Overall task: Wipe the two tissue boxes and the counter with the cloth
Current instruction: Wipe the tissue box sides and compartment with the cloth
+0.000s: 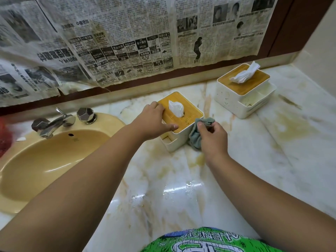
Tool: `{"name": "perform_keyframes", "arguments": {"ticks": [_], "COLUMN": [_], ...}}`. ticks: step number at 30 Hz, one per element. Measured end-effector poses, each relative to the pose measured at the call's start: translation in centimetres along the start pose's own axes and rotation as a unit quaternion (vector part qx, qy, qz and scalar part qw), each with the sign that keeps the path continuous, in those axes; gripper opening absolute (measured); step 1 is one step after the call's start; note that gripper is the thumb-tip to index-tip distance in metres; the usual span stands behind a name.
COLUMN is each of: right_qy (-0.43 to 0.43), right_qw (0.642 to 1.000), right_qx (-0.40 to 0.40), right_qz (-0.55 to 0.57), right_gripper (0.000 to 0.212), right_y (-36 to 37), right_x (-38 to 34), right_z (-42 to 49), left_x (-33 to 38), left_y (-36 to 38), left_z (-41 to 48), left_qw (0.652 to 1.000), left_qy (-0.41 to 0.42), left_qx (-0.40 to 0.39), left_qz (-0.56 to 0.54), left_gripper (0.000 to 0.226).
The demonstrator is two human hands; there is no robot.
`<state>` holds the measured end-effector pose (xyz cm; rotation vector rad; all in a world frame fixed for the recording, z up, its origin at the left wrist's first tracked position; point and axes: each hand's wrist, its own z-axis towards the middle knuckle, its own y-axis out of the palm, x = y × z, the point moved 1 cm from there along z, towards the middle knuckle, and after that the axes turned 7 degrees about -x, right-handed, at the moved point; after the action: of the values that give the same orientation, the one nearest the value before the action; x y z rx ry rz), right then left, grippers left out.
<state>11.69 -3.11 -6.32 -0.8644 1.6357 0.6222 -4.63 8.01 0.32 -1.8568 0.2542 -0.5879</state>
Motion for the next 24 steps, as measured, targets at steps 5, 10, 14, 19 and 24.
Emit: {"name": "perform_keyframes", "arguments": {"ticks": [5, 10, 14, 19, 24], "right_qy": [0.088, 0.193, 0.21, 0.23, 0.278], "right_qw": [0.996, 0.974, 0.965, 0.945, 0.929], "right_qx": [-0.025, -0.112, -0.076, 0.016, -0.018], "right_qz": [-0.01, 0.045, 0.138, 0.234, 0.242], "right_gripper": [0.019, 0.023, 0.011, 0.021, 0.008], "right_y": [3.2, 5.0, 3.7, 2.1, 3.6], "right_x": [2.3, 3.5, 1.5, -0.6, 1.1], "right_z": [-2.2, -4.6, -2.8, 0.2, -1.5], "left_x": [-0.1, 0.0, -0.3, -0.6, -0.8], "left_y": [0.2, 0.2, 0.4, 0.9, 1.1], "left_z": [0.0, 0.1, 0.0, -0.2, -0.2], "left_qw": [1.0, 1.0, 1.0, 0.999, 0.999], "left_qy": [0.001, 0.006, 0.011, 0.01, 0.013], "left_qx": [0.005, 0.007, 0.015, 0.025, 0.029], "left_qz": [0.003, 0.005, -0.009, -0.025, -0.021], "left_gripper": [0.086, 0.088, 0.088, 0.09, 0.09]}}
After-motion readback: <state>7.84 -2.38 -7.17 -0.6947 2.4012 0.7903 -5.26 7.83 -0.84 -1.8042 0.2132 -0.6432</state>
